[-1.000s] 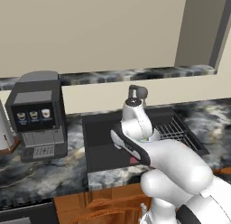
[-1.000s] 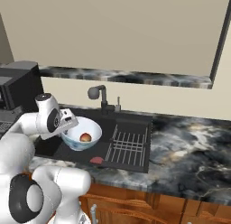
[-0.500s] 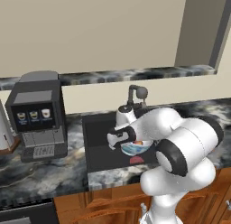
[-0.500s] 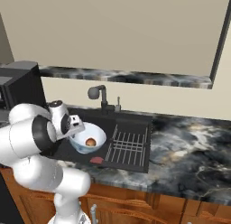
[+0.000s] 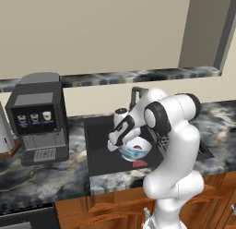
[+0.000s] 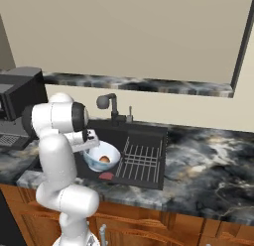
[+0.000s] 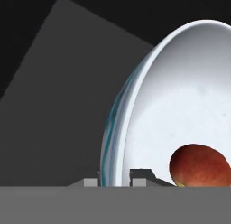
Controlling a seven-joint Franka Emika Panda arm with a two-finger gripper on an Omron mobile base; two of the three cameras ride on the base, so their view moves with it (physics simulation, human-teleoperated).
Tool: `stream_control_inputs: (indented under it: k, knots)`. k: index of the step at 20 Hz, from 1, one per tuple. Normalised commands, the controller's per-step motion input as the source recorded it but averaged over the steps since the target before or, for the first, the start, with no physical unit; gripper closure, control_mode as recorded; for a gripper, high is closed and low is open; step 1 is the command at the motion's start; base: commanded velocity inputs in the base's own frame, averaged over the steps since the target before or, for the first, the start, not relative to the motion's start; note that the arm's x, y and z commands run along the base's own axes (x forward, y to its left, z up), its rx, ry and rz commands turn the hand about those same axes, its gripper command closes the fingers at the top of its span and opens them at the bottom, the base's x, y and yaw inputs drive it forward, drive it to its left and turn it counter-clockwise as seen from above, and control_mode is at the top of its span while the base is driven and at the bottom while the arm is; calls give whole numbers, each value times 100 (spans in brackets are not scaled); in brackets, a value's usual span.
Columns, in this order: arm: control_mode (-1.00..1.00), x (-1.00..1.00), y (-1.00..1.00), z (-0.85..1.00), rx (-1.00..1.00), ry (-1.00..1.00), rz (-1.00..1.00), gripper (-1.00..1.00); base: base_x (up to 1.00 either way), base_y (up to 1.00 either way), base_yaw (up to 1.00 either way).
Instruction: Pick the apple from the cabinet and place it in the bowl. Then pick the bowl and place it in the sink. Then turn on the sink facuet.
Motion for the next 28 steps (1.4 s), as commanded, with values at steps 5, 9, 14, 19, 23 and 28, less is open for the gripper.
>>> stream_control_inputs:
  k: [5, 9, 14, 19, 23, 28]
  knots:
    - [-100, 74, 8, -61, -5, 13, -6, 100, 0, 0, 0]
    - [-100, 63, 4, -59, -7, 5, -4, 100, 0, 0, 0]
    - [-100, 62, 2, -52, -6, 1, -2, 100, 0, 0, 0]
    - [-100, 15, -1, -18, 0, 0, -1, -100, 0, 0, 0]
    - [-100, -11, -20, 42, 3, 0, -6, -100, 0, 0, 0]
    - [-100, -29, -29, 94, 4, 0, -12, -100, 0, 0, 0]
